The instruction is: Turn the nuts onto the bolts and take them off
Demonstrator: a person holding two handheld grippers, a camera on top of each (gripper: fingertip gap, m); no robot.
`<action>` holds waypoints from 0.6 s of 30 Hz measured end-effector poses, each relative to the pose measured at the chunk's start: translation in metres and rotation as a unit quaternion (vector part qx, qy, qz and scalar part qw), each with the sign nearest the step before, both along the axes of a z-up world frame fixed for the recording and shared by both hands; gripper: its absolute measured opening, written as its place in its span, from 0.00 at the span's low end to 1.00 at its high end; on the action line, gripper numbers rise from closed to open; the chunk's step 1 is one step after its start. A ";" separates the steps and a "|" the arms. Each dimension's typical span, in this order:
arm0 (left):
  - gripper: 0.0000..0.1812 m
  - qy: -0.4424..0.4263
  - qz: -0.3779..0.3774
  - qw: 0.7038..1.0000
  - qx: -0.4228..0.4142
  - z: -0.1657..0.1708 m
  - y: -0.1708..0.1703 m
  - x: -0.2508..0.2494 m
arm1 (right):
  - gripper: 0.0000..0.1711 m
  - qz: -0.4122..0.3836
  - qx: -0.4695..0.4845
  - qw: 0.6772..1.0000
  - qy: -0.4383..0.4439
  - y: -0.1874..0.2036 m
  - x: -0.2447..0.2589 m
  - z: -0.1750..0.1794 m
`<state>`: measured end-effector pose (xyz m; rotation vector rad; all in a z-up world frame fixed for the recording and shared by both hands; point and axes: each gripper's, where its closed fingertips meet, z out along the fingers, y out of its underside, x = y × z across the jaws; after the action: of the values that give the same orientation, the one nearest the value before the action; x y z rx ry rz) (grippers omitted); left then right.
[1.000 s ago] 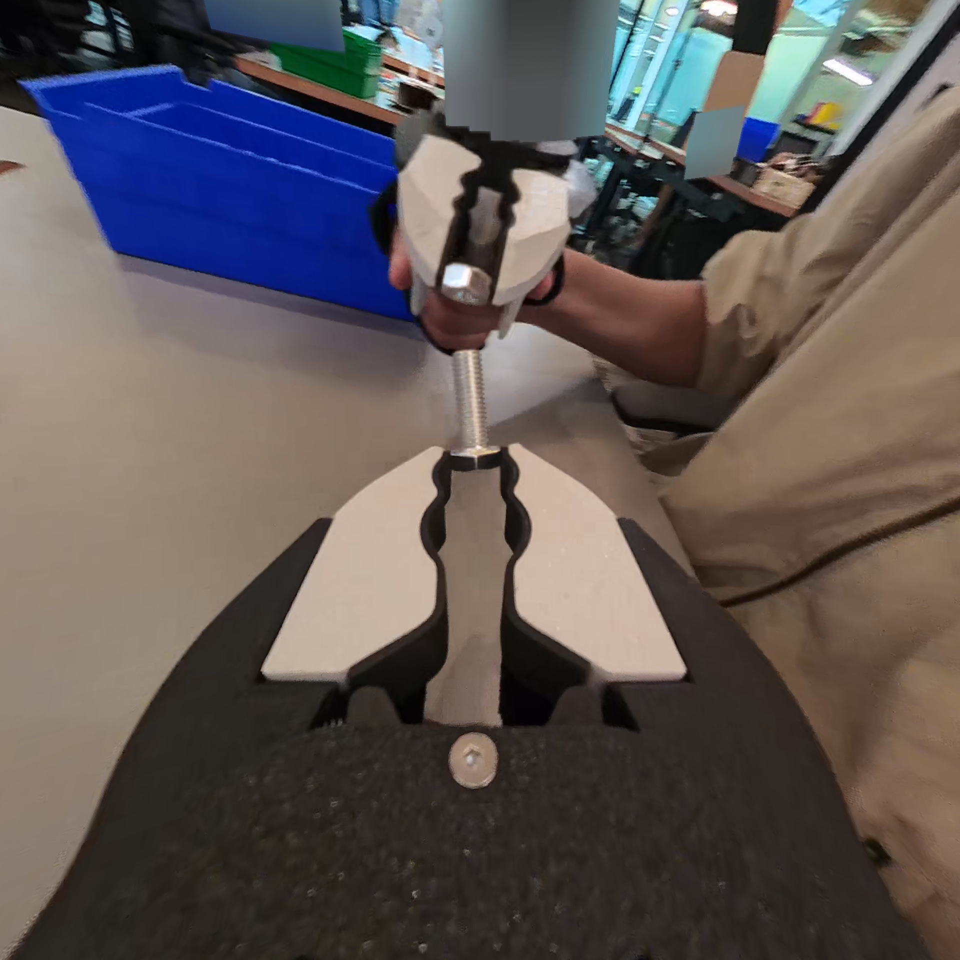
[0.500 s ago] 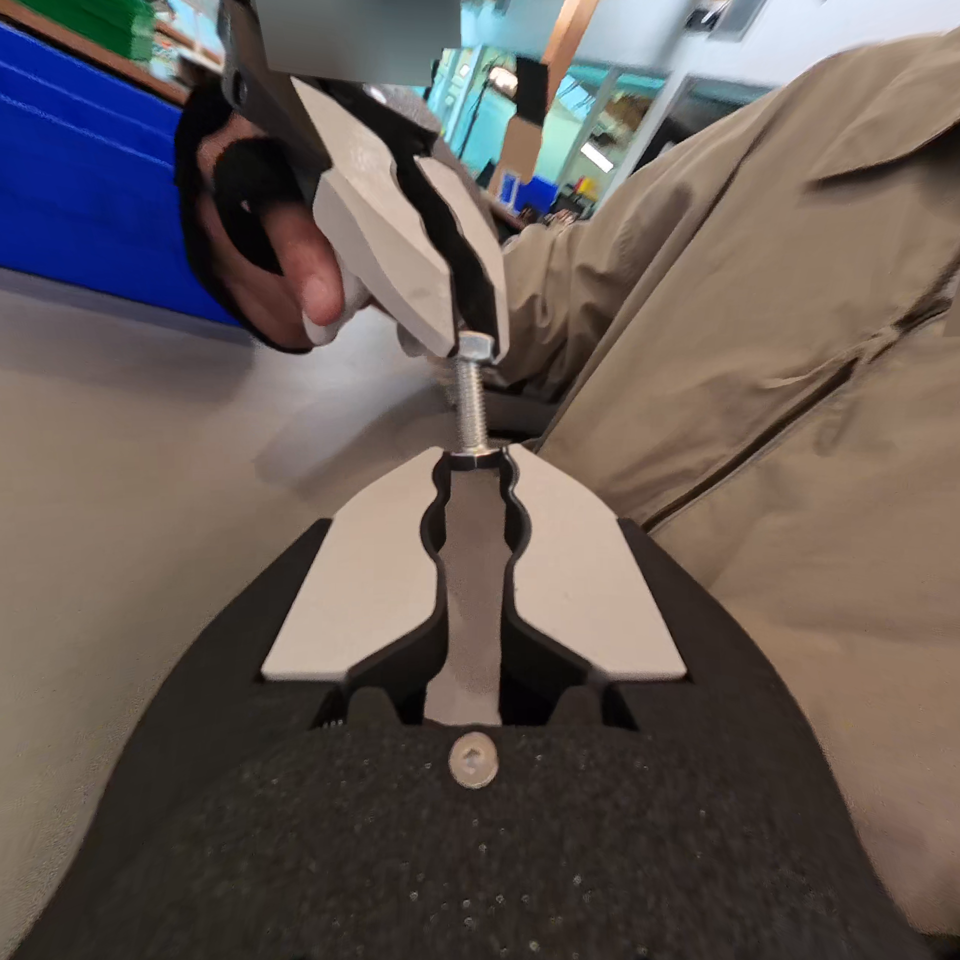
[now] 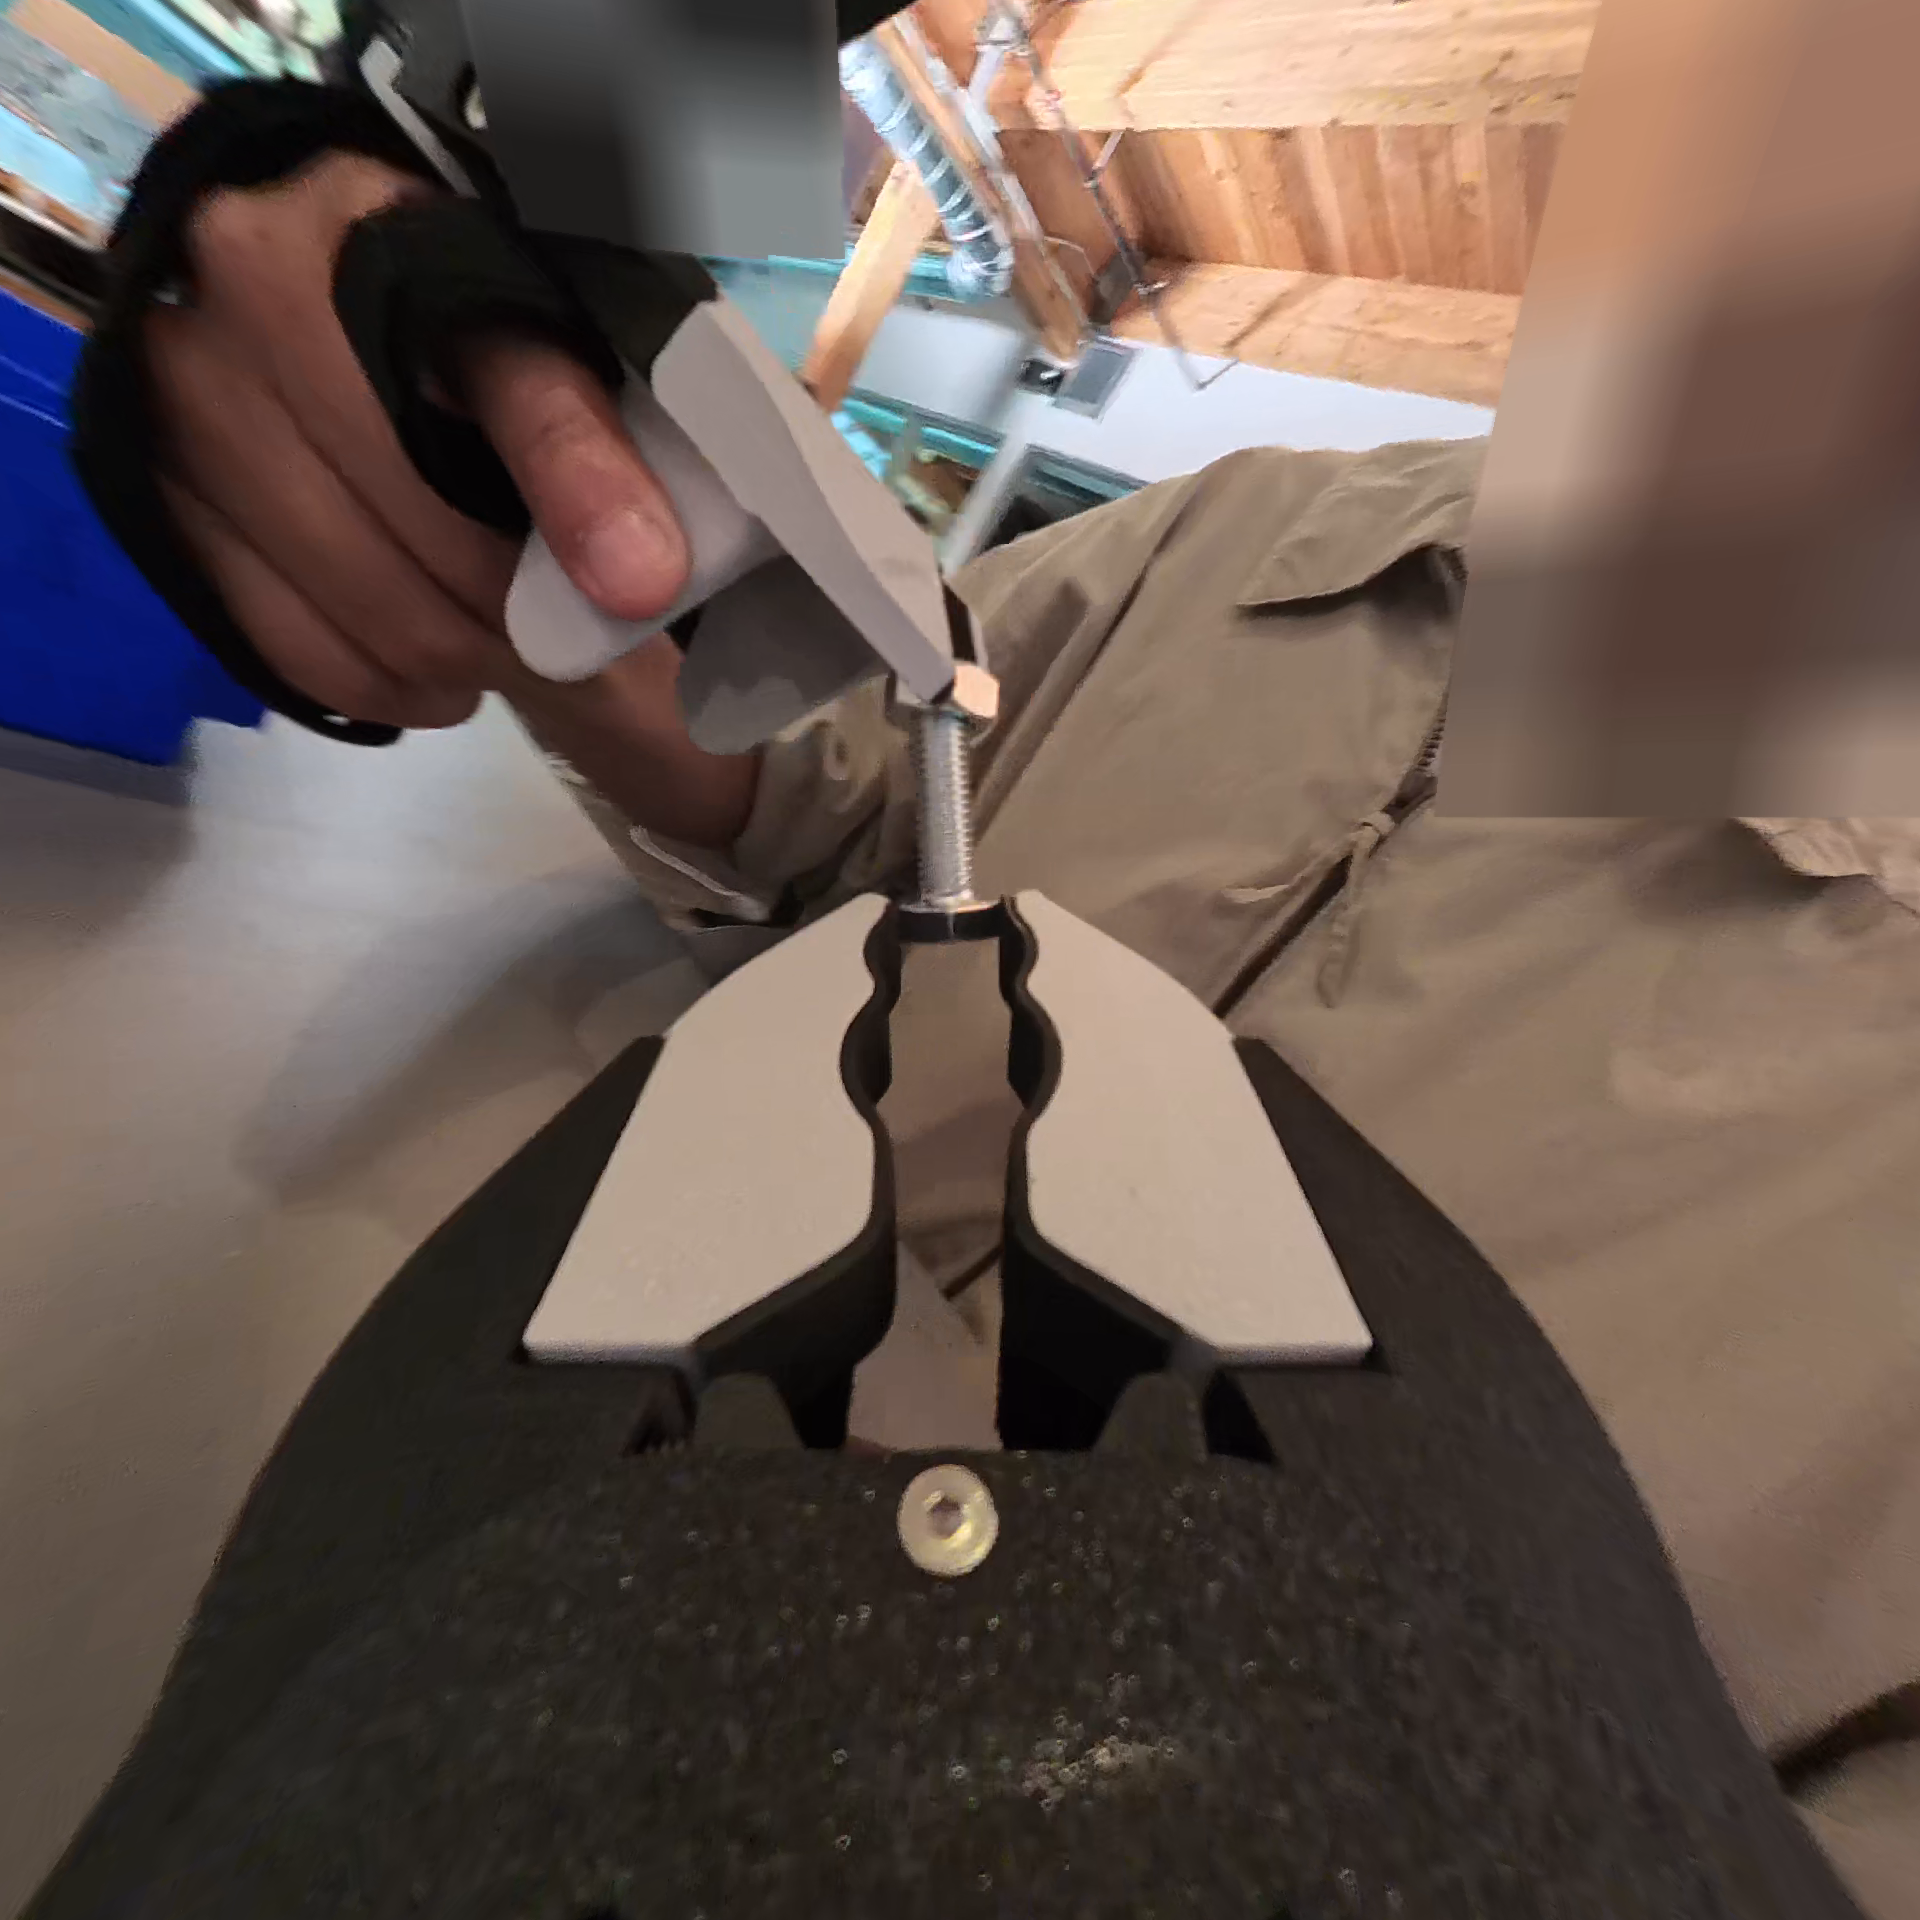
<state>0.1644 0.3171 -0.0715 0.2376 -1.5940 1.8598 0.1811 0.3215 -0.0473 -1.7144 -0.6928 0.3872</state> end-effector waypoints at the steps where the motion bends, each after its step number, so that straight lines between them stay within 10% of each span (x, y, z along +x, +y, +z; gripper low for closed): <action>1: 0.09 -0.016 0.024 0.999 0.015 -0.002 0.000 0.004 | 0.10 -0.009 -0.002 1.000 0.005 0.000 0.004 -0.001; 18: 0.09 -0.196 0.388 0.866 0.248 -0.038 0.011 0.091 | 0.10 -0.192 -0.104 0.971 0.096 0.011 0.082 -0.033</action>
<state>0.2552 0.3277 -0.1099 0.8880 -2.5216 2.1028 0.2634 0.3320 -0.0806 -1.9286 -0.1745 0.3560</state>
